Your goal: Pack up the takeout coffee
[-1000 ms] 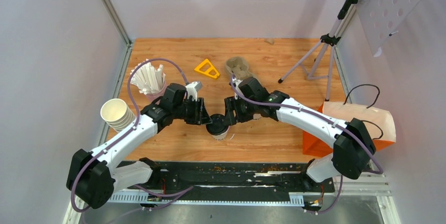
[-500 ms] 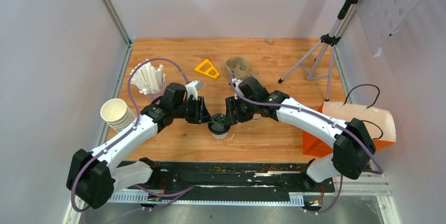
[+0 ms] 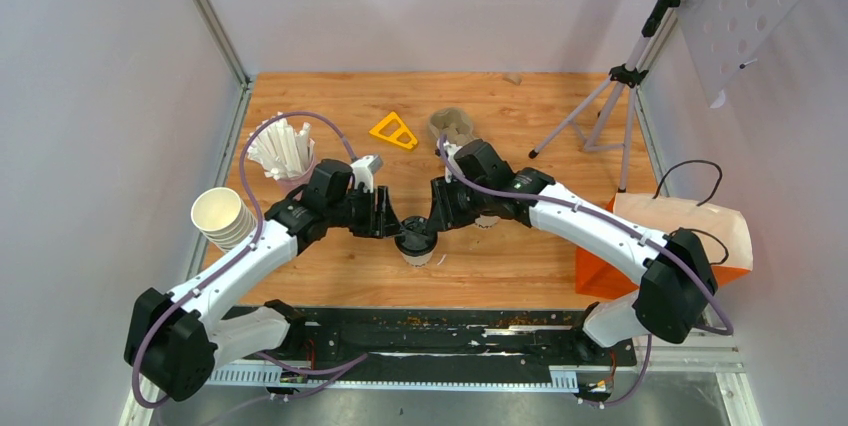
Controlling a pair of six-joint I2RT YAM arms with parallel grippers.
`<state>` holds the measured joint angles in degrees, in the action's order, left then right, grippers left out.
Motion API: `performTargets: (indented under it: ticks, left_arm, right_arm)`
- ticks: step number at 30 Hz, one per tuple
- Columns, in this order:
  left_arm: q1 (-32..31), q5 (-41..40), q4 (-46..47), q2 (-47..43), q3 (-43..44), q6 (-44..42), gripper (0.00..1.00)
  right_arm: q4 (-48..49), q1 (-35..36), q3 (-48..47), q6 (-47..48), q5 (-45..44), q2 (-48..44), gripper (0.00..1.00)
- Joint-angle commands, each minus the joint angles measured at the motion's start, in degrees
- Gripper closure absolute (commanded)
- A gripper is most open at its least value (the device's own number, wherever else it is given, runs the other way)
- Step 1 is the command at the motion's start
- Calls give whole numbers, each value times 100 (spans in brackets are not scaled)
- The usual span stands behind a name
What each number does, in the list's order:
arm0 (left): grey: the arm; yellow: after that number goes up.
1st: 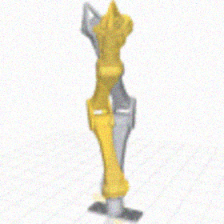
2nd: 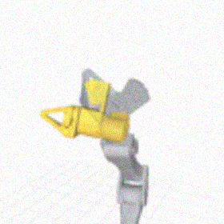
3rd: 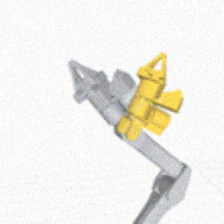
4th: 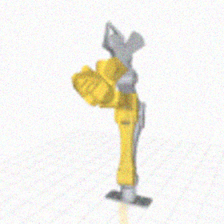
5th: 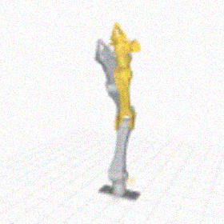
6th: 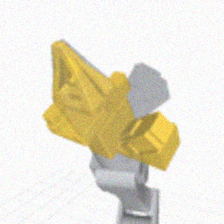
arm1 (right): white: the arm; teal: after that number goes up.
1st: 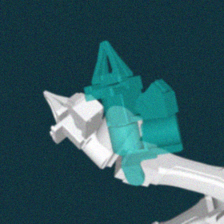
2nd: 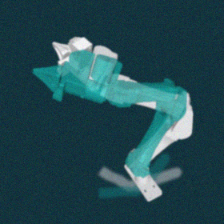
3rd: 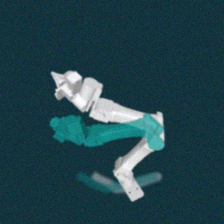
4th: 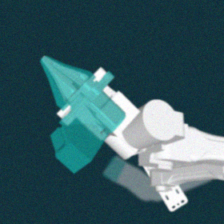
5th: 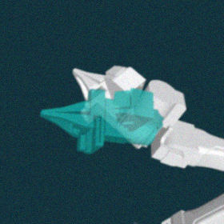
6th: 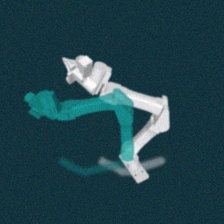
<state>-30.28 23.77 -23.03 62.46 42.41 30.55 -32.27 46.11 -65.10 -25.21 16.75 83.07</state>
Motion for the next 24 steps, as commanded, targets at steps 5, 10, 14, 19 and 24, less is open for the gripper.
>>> performTargets:
  ticks: [5,10,14,19,24]
  left_arm:
    - [27,-117,63,-104,118,50,47]
    - [22,-4,193,-33,74,170,49]
    - [25,6,272,-23,12,255,49]
    - [24,12,268,53,-87,283,50]
    - [25,-4,133,133,-110,220,51]
  right_arm:
    - [579,56,-170,-245,673,-91,88]
    - [737,55,-178,-292,843,131,90]
    - [860,56,-146,-300,918,276,91]
    - [950,52,-37,-329,979,418,91]
    - [934,58,111,-258,914,462,91]
